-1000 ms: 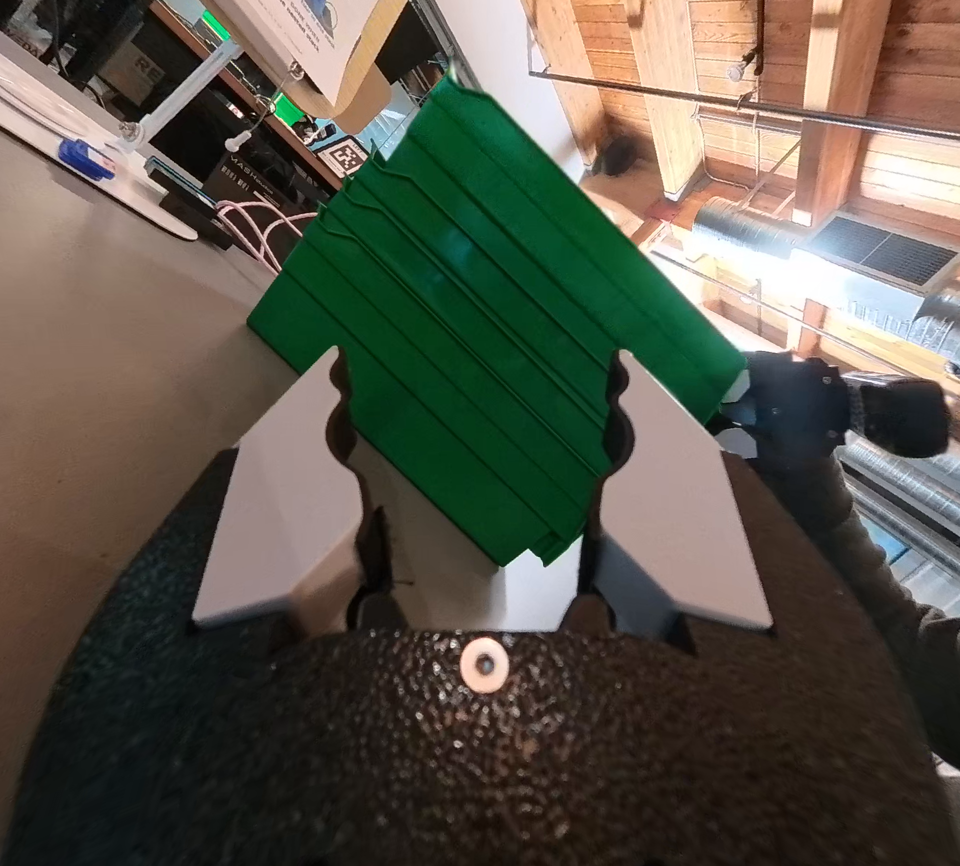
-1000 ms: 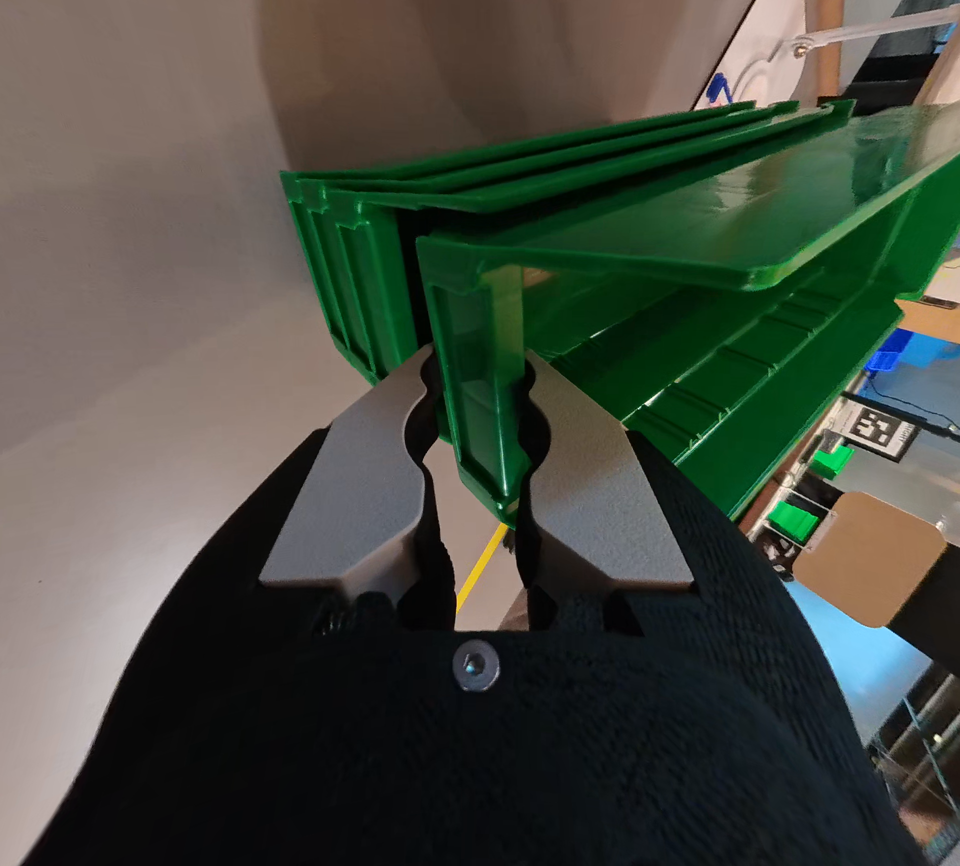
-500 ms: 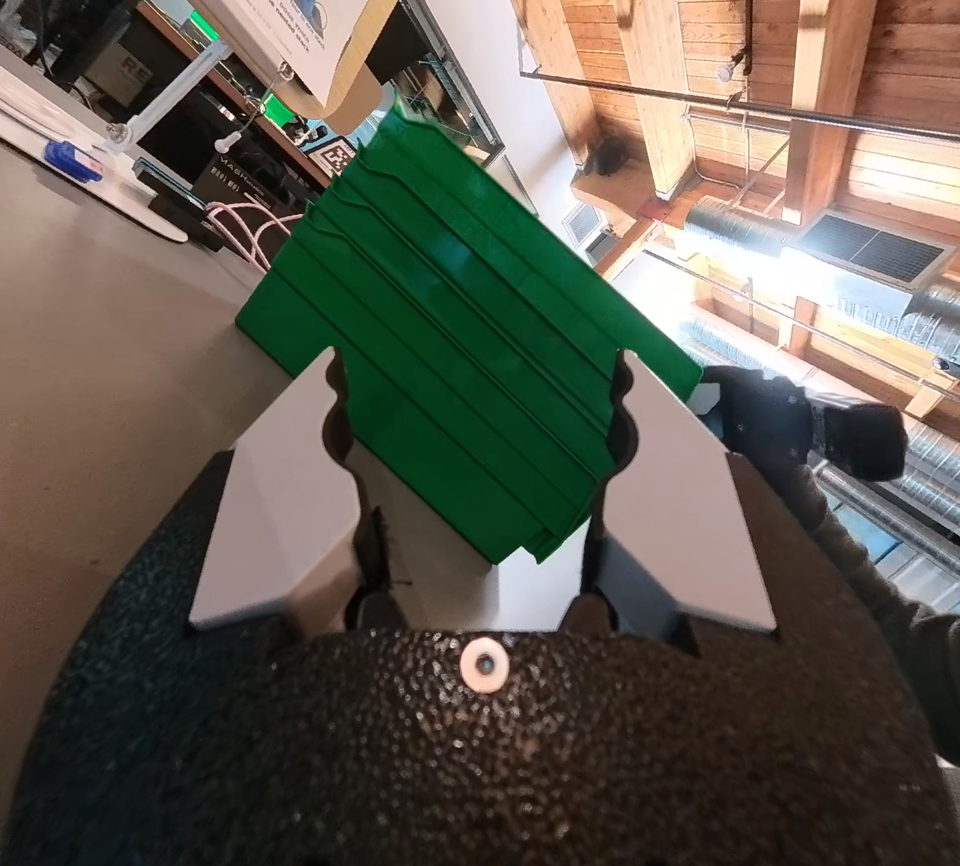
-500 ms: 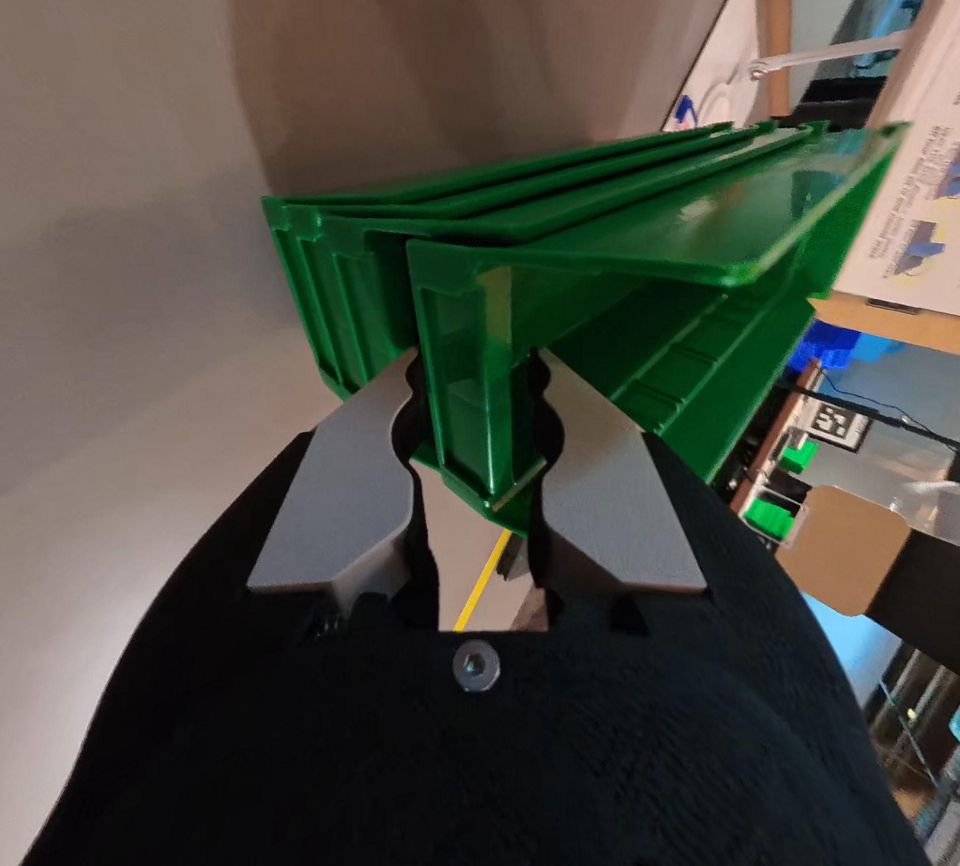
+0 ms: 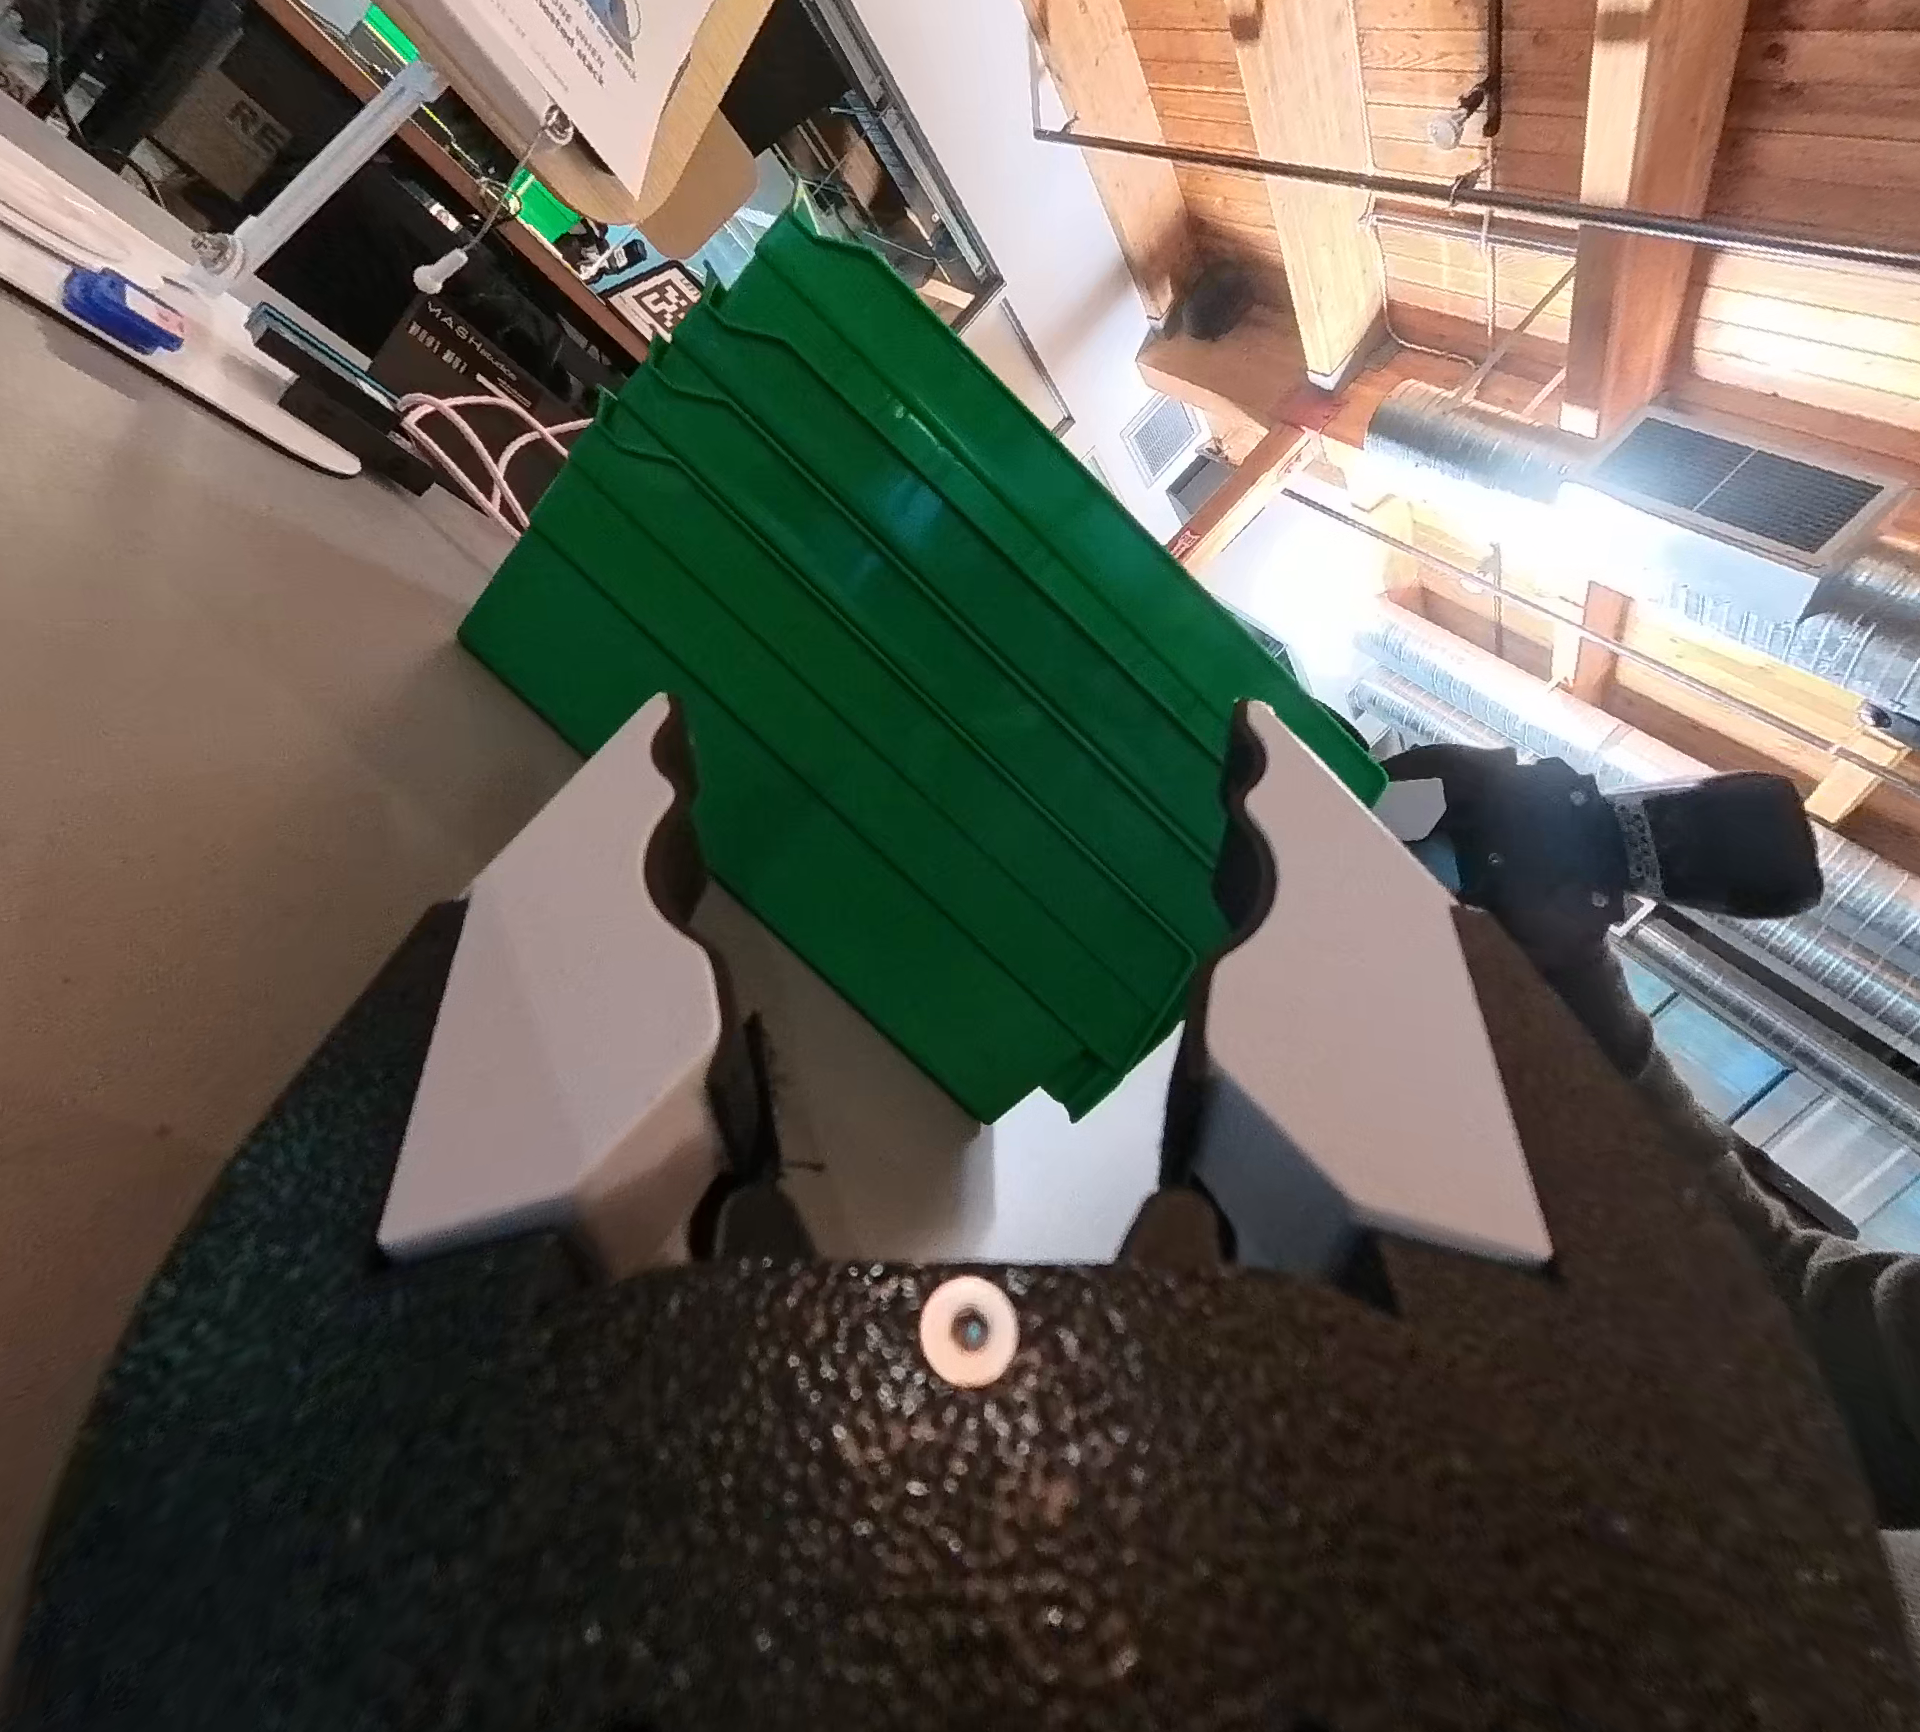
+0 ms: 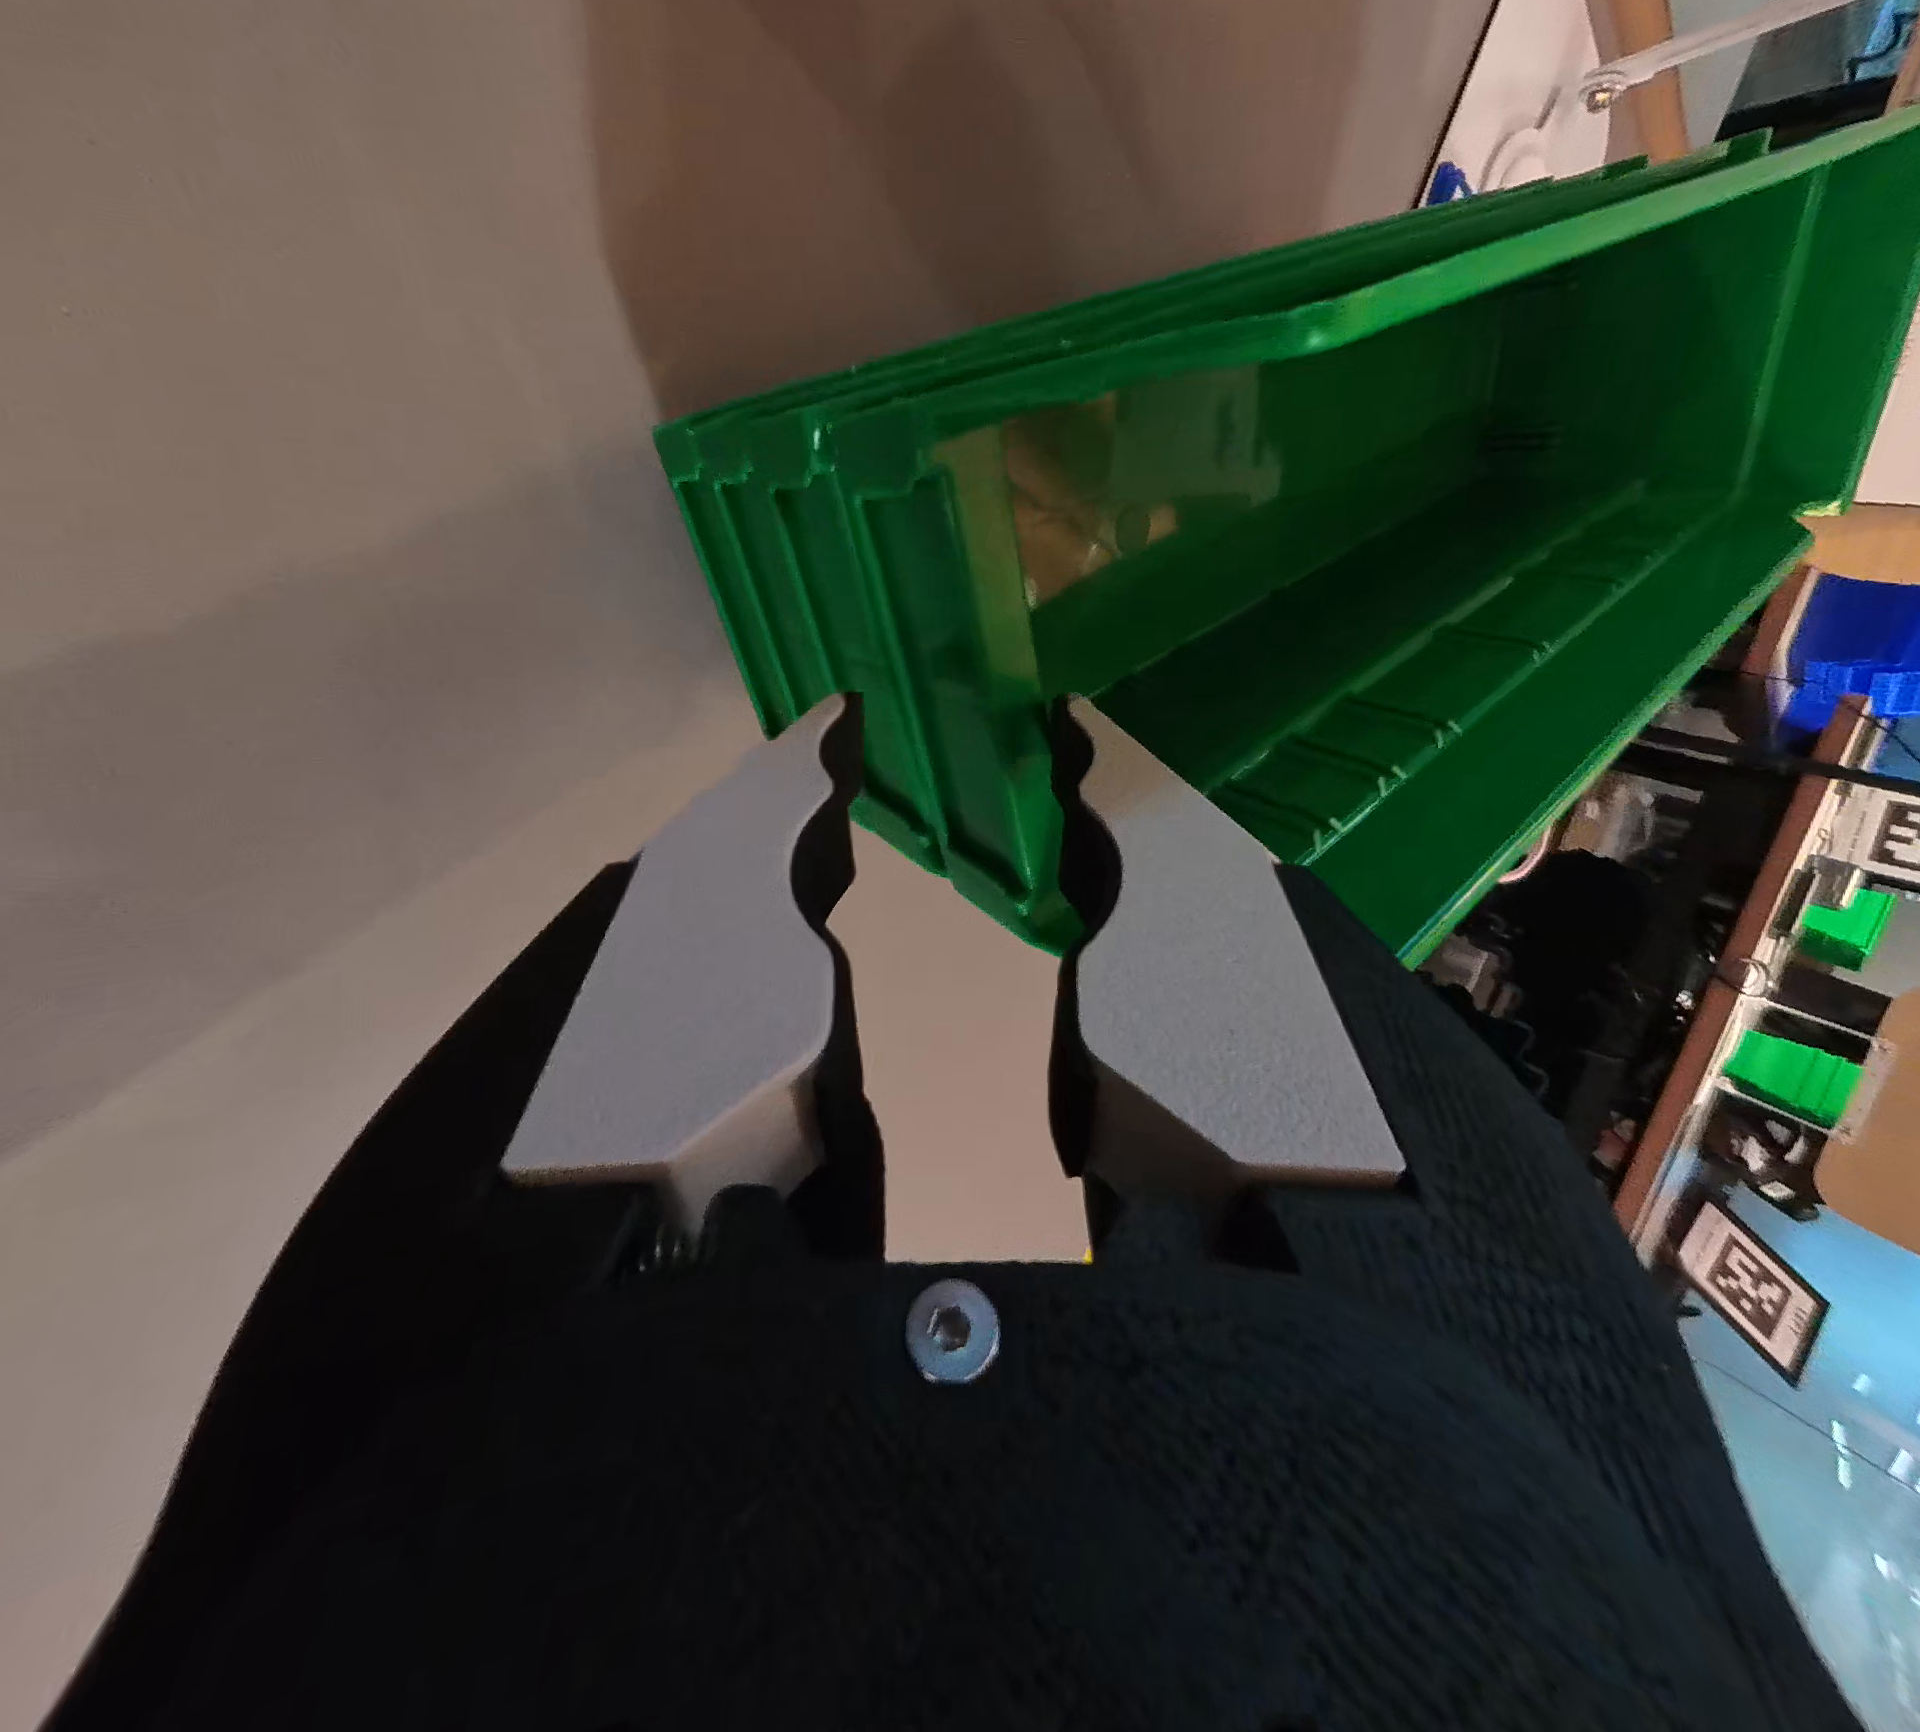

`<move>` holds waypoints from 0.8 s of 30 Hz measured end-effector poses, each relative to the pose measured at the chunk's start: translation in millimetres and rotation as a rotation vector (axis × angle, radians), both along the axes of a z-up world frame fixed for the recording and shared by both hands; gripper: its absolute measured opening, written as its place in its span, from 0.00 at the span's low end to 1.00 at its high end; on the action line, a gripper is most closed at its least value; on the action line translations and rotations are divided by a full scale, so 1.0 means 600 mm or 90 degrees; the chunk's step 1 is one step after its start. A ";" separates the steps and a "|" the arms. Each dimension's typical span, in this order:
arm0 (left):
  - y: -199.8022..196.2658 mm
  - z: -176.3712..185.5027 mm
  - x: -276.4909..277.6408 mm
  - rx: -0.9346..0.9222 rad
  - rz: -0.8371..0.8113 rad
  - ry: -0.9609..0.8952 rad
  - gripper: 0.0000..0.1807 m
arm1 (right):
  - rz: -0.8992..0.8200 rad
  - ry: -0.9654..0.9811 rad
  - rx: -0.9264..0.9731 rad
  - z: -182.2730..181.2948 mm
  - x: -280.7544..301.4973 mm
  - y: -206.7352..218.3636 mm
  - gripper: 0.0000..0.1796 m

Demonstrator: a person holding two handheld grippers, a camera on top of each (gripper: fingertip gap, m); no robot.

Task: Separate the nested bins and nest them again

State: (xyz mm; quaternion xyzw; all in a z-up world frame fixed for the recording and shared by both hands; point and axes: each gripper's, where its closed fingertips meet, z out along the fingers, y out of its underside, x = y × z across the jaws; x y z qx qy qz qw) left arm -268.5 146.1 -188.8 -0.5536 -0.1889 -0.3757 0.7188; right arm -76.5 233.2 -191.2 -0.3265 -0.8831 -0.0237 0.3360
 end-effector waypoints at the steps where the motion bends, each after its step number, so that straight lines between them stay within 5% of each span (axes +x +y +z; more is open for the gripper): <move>1: 0.000 0.000 0.000 0.000 0.000 0.000 0.55 | -0.003 0.003 -0.002 0.000 -0.003 -0.001 0.18; 6: 0.000 0.000 -0.001 -0.001 0.001 -0.001 0.55 | -0.007 -0.017 -0.109 0.012 -0.016 -0.052 0.25; 11: 0.001 0.000 -0.001 -0.002 0.002 -0.002 0.55 | -0.115 0.181 -0.353 0.169 -0.087 -0.039 0.40; 13: 0.001 -0.001 -0.001 -0.002 0.003 0.001 0.55 | -0.213 0.238 -0.401 0.201 -0.131 0.012 0.71; 15: -0.001 0.001 -0.001 0.001 0.006 0.003 0.55 | -0.297 0.191 -0.431 0.181 -0.162 0.042 0.89; 21: -0.001 0.001 -0.001 0.000 0.008 0.007 0.55 | -0.545 -0.003 -0.427 0.084 -0.206 0.101 0.89; 24: 0.002 -0.002 0.005 -0.010 0.004 0.019 0.55 | -0.617 -0.111 -0.422 0.047 -0.200 0.105 0.79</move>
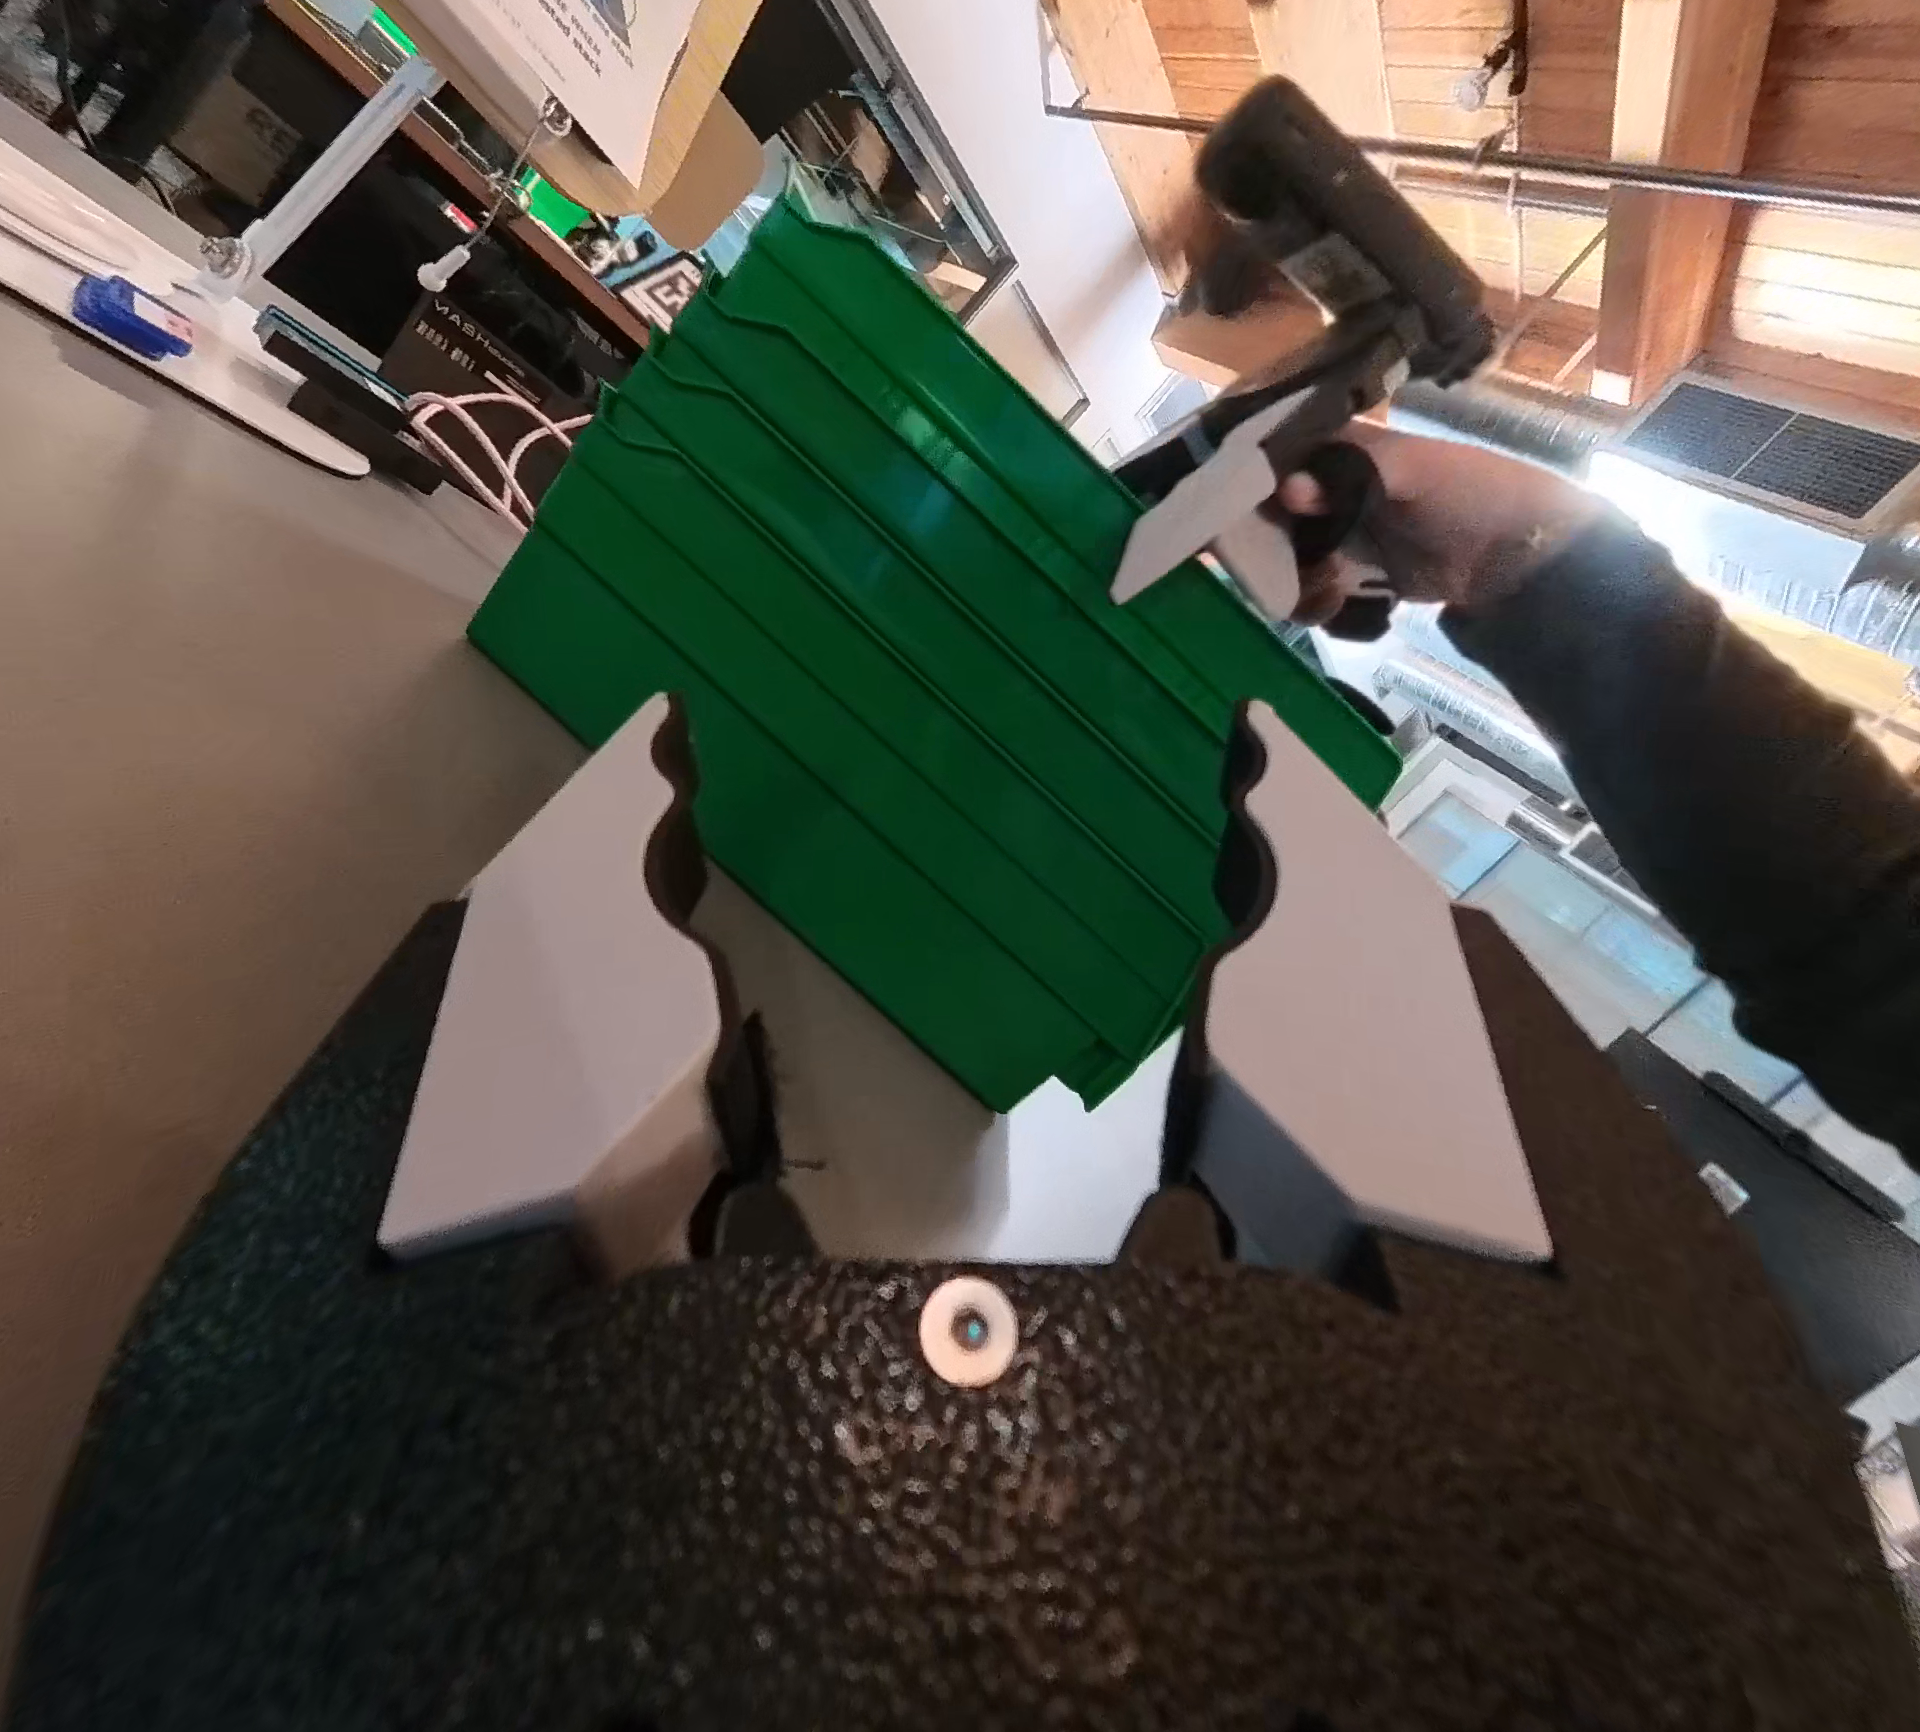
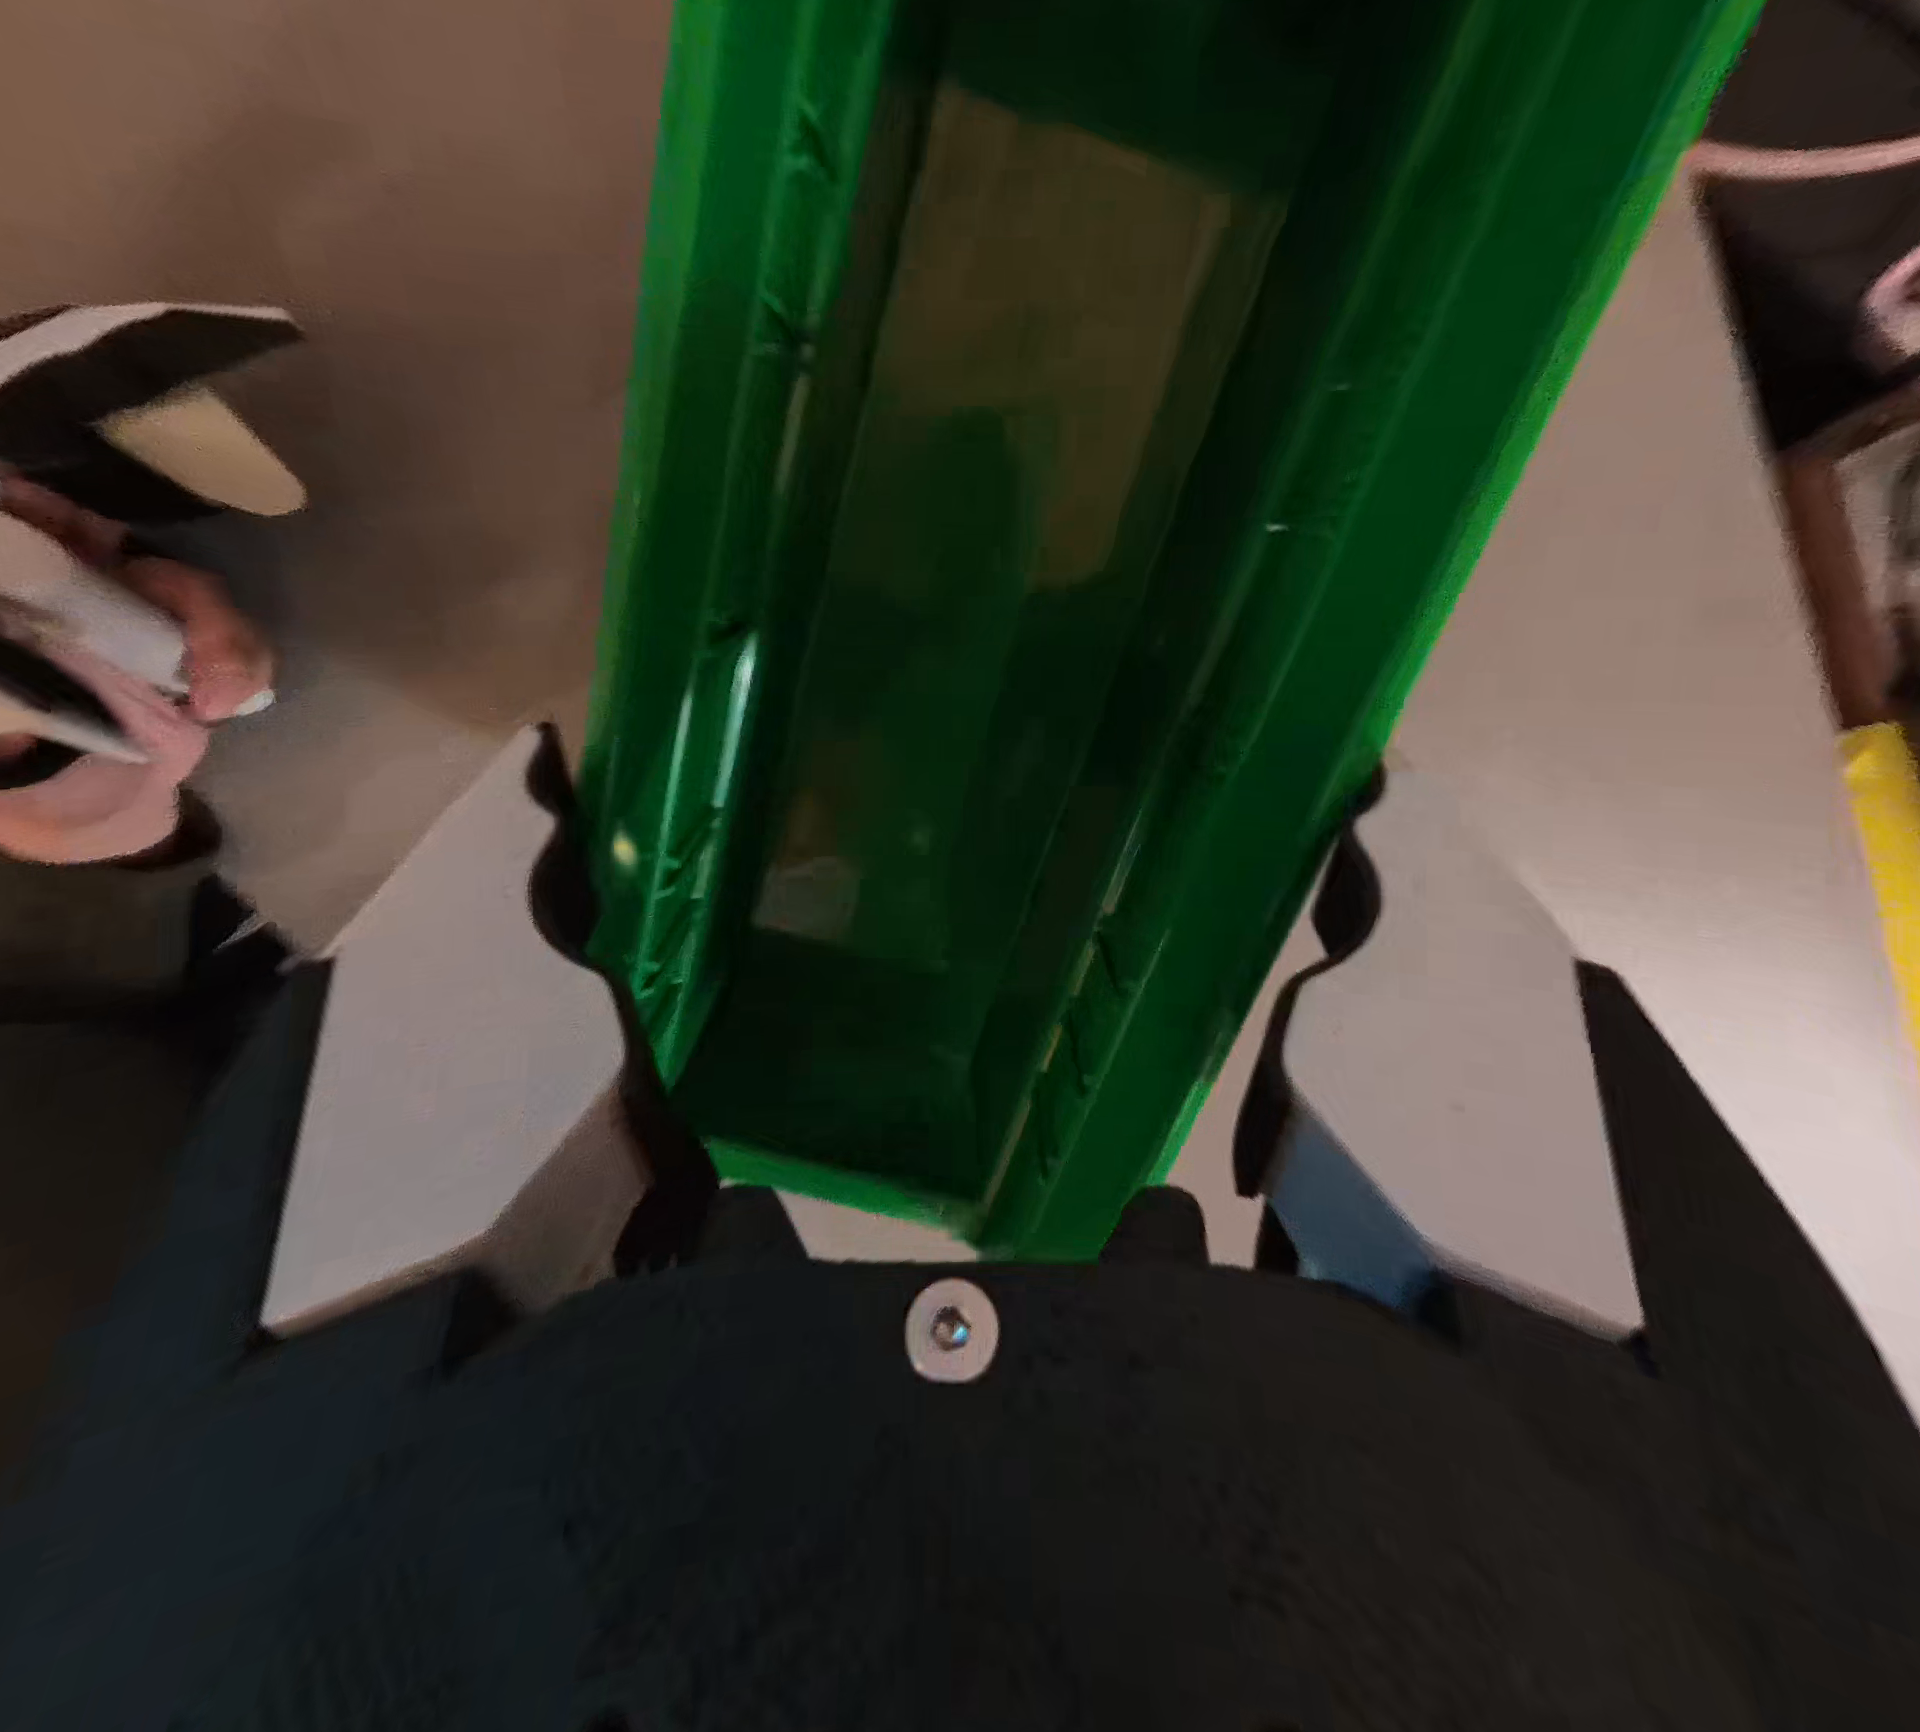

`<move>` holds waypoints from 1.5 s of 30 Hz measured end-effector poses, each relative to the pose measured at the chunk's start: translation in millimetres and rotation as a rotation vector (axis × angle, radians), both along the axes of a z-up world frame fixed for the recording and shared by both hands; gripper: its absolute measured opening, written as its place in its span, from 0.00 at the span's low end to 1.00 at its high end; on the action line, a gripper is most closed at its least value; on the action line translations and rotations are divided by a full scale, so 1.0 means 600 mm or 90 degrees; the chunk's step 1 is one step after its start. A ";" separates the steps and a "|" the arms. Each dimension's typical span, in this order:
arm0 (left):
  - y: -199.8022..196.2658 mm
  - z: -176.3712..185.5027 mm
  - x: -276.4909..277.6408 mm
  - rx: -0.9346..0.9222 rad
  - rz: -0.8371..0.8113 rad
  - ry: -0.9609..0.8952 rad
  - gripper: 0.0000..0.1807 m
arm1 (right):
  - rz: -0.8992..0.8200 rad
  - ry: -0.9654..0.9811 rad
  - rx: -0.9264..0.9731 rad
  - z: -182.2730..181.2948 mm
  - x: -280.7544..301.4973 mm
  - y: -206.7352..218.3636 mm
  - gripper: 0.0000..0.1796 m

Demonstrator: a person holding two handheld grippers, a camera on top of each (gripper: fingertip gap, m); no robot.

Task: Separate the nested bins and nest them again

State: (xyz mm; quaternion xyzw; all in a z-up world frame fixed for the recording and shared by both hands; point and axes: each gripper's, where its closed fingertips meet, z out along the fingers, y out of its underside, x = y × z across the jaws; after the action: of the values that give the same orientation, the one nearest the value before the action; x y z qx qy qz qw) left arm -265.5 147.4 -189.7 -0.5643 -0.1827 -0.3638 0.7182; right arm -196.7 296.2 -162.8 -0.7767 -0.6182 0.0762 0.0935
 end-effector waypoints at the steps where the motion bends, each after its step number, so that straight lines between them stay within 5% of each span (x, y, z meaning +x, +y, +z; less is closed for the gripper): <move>1: 0.000 0.000 0.000 0.000 -0.002 -0.001 0.55 | -0.010 -0.019 -0.017 -0.002 -0.001 -0.001 0.76; 9: -0.002 0.002 -0.002 0.007 -0.002 -0.010 0.55 | -0.012 -0.072 -0.045 0.024 -0.005 -0.002 0.63; 16: -0.003 0.003 -0.002 0.010 -0.004 -0.013 0.55 | -0.001 0.021 -0.028 0.130 -0.005 0.011 0.62; 24: -0.004 0.003 -0.002 0.012 -0.005 -0.010 0.57 | -0.107 0.107 0.033 0.208 0.180 0.107 0.61; 30: -0.004 0.007 0.008 0.016 -0.007 0.024 0.63 | -0.279 0.105 0.041 0.146 0.439 0.205 0.61; 37: -0.003 0.007 0.011 0.016 -0.010 0.032 0.67 | -0.456 -0.012 0.036 -0.009 0.744 0.261 0.61; 45: 0.001 0.006 0.017 0.008 -0.009 0.058 0.72 | -0.553 -0.006 0.004 -0.128 0.879 0.258 0.62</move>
State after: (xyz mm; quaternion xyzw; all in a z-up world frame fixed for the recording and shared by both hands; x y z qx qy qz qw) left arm -255.1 148.0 -186.1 -0.5772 -0.1432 -0.3439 0.7267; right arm 330.7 450.8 -239.5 -0.9648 -0.2345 0.0241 0.1166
